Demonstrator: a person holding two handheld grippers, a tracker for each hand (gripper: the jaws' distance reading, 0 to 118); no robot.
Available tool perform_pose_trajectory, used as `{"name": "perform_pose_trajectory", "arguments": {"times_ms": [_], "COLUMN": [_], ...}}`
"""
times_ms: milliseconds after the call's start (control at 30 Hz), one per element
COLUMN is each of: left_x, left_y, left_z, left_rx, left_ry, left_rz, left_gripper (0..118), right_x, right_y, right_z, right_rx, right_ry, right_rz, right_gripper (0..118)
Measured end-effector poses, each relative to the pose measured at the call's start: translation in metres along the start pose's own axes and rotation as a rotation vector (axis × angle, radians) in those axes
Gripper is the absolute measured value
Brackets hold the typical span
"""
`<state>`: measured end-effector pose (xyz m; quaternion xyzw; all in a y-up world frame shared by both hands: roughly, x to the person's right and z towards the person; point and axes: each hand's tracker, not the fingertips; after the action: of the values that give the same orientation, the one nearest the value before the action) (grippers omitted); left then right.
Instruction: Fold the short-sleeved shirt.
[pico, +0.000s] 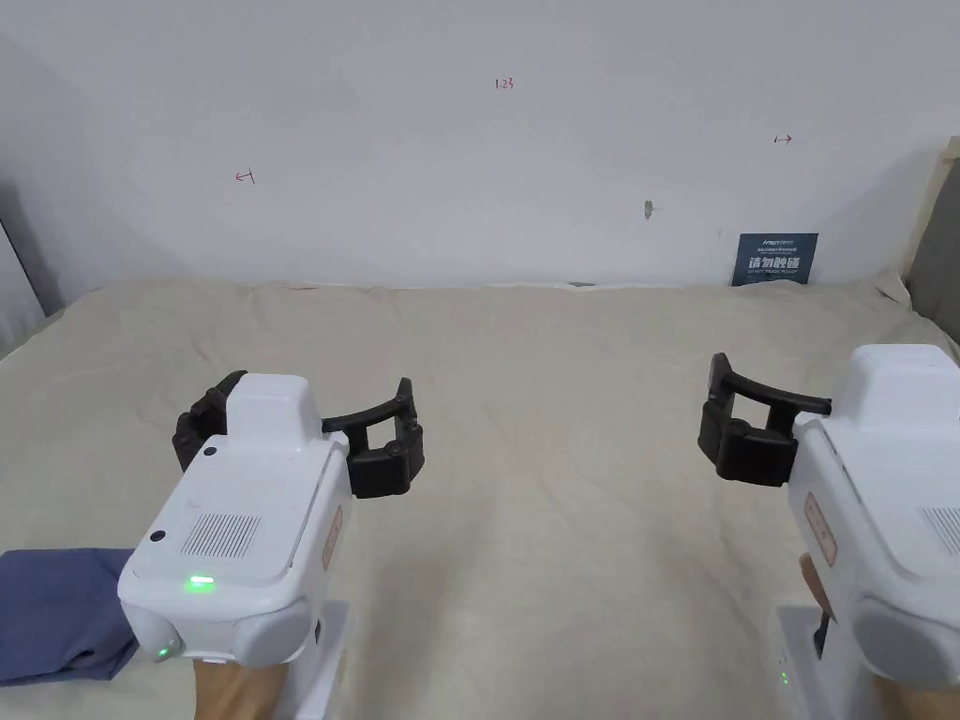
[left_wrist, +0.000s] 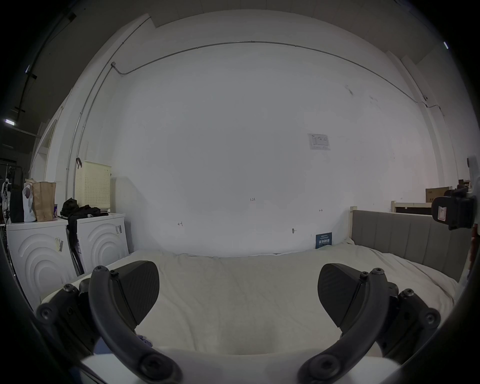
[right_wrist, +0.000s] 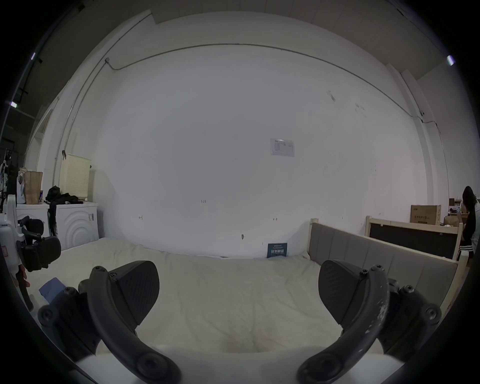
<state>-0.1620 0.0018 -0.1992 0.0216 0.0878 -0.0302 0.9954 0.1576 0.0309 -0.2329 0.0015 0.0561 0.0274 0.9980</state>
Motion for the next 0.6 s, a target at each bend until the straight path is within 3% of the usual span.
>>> {"name": "perform_pose_trajectory", "arguments": {"times_ms": [133, 233, 300, 400, 600], "left_x": [-0.001, -0.001, -0.002, -0.003, -0.004], "left_y": [0.0, -0.001, -0.003, -0.004, -0.005], "left_z": [0.0, 0.001, 0.001, 0.002, -0.001], "left_rx": [-0.003, -0.005, -0.007, -0.011, -0.006], "left_ry": [0.001, 0.0, 0.002, 0.005, 0.009], "left_rz": [0.011, 0.001, -0.006, -0.007, 0.011], "left_gripper": [118, 118, 118, 118, 118], "right_x": [-0.003, 0.002, 0.002, 0.001, 0.002], "right_y": [0.002, 0.002, 0.002, 0.003, 0.01], "right_z": [-0.011, -0.017, -0.02, -0.02, -0.02], "right_rx": [-0.17, -0.336, -0.426, -0.53, -0.62], "right_ry": [-0.04, 0.018, -0.015, -0.112, -0.051], "right_rz": [-0.052, -0.173, -0.235, -0.275, -0.275], "right_gripper": [118, 118, 118, 118, 118]}}
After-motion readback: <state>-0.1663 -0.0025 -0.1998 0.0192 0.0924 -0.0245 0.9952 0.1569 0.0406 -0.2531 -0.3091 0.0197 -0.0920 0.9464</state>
